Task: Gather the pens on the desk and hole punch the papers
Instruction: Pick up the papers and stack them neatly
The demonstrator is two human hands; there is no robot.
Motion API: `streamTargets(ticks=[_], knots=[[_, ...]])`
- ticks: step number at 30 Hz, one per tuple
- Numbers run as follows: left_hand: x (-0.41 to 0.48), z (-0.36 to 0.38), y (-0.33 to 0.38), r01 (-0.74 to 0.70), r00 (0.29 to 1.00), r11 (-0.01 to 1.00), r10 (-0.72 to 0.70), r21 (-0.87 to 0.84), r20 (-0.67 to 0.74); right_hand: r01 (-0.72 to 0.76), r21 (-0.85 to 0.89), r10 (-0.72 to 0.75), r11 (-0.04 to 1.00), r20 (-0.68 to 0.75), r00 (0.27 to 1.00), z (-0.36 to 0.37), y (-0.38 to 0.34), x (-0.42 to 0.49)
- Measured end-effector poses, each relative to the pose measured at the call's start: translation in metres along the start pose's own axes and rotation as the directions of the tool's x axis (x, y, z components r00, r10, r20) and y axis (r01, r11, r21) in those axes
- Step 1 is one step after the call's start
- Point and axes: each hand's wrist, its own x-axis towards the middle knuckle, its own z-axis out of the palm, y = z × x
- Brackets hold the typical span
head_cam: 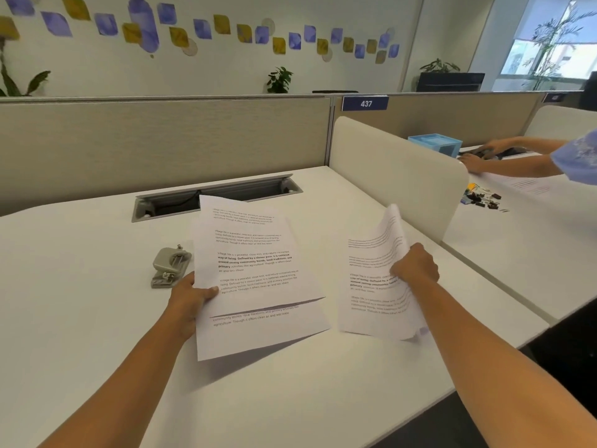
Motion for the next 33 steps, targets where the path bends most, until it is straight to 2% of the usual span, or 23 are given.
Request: streamTargets(ticks=[3, 6, 11, 14, 17, 19, 21, 26, 30, 33], knots=[[0.000, 0.000, 0.002, -0.045, 0.999, 0.999, 0.045, -0.002, -0.025, 0.174, 0.090, -0.161, 0.981, -0.133, 0.978, -0.015, -0.024, -0.001], [-0.001, 0.001, 0.005, -0.074, 0.995, 0.997, 0.072, -0.023, -0.063, 0.358, 0.131, -0.330, 0.924, -0.196, 0.923, -0.032, -0.059, -0.010], [-0.003, 0.000, 0.010, -0.108, 0.993, 0.994, 0.107, -0.015, -0.052, 0.589, 0.274, -0.558, 0.760, -0.188, 0.808, -0.041, -0.115, -0.042], [-0.005, -0.001, 0.013, -0.144, 0.989, 0.989, 0.144, -0.015, -0.023, 0.638, 0.444, -0.647, 0.629, -0.156, 0.746, -0.042, -0.138, -0.063], [-0.010, -0.004, 0.018, -0.159, 0.987, 0.987, 0.158, -0.020, -0.024, 0.556, 0.655, -0.665, 0.511, -0.109, 0.739, -0.043, -0.153, -0.078], [-0.014, -0.006, 0.021, -0.163, 0.987, 0.985, 0.162, -0.056, -0.007, 0.432, 0.791, -0.658, 0.433, -0.050, 0.752, -0.041, -0.156, -0.081], [-0.018, -0.008, 0.023, -0.169, 0.984, 0.979, 0.174, -0.109, 0.033, 0.303, 0.865, -0.637, 0.399, 0.024, 0.771, -0.035, -0.155, -0.078], [-0.027, -0.015, 0.031, -0.207, 0.964, 0.965, 0.229, -0.158, 0.137, 0.032, 0.868, -0.522, 0.495, 0.268, 0.810, -0.003, -0.132, -0.064], [-0.029, -0.018, 0.035, -0.189, 0.953, 0.960, 0.230, -0.206, 0.196, -0.155, 0.799, -0.439, 0.581, 0.468, 0.767, 0.023, -0.107, -0.055], [-0.030, -0.019, 0.037, -0.177, 0.947, 0.961, 0.225, -0.213, 0.228, -0.268, 0.764, -0.375, 0.586, 0.549, 0.747, 0.033, -0.098, -0.053]])
